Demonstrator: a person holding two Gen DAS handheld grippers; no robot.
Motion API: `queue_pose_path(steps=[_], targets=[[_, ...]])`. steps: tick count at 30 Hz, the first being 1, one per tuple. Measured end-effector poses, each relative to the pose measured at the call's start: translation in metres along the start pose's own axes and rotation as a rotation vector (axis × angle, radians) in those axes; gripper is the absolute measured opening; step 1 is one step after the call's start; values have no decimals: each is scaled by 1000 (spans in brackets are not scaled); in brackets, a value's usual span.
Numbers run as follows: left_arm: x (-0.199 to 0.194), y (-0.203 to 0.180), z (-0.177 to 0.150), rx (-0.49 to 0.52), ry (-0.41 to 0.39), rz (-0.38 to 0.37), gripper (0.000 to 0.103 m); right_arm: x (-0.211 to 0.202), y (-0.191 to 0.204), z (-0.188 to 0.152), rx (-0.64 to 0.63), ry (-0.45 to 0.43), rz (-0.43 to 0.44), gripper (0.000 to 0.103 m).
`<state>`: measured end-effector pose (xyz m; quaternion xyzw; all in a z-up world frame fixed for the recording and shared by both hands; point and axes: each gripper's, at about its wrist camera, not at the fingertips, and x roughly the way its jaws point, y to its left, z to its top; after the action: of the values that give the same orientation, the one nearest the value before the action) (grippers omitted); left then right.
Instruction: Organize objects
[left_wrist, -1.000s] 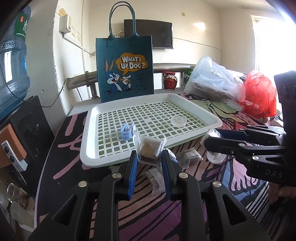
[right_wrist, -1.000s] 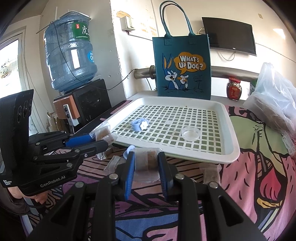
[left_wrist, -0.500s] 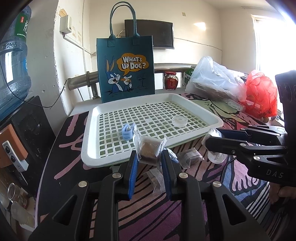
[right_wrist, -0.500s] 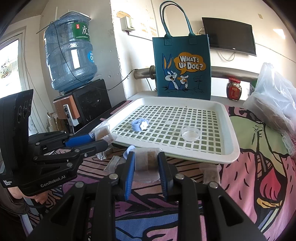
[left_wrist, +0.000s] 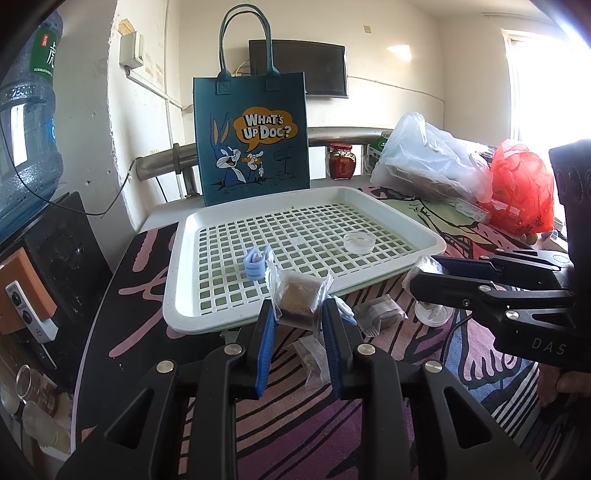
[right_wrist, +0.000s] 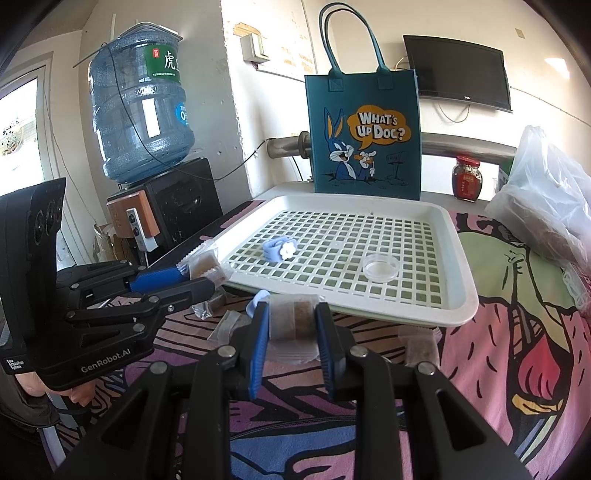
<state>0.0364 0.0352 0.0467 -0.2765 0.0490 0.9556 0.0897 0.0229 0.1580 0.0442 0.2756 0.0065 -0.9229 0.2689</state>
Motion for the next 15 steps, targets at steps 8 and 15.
queue_pose_path(steps=[8,15], targets=[[0,-1,0,-1,0,1,24,0,0,0,0,0,0,25],[0,-1,0,0,0,2,24,0,0,0,1,0,0,25]])
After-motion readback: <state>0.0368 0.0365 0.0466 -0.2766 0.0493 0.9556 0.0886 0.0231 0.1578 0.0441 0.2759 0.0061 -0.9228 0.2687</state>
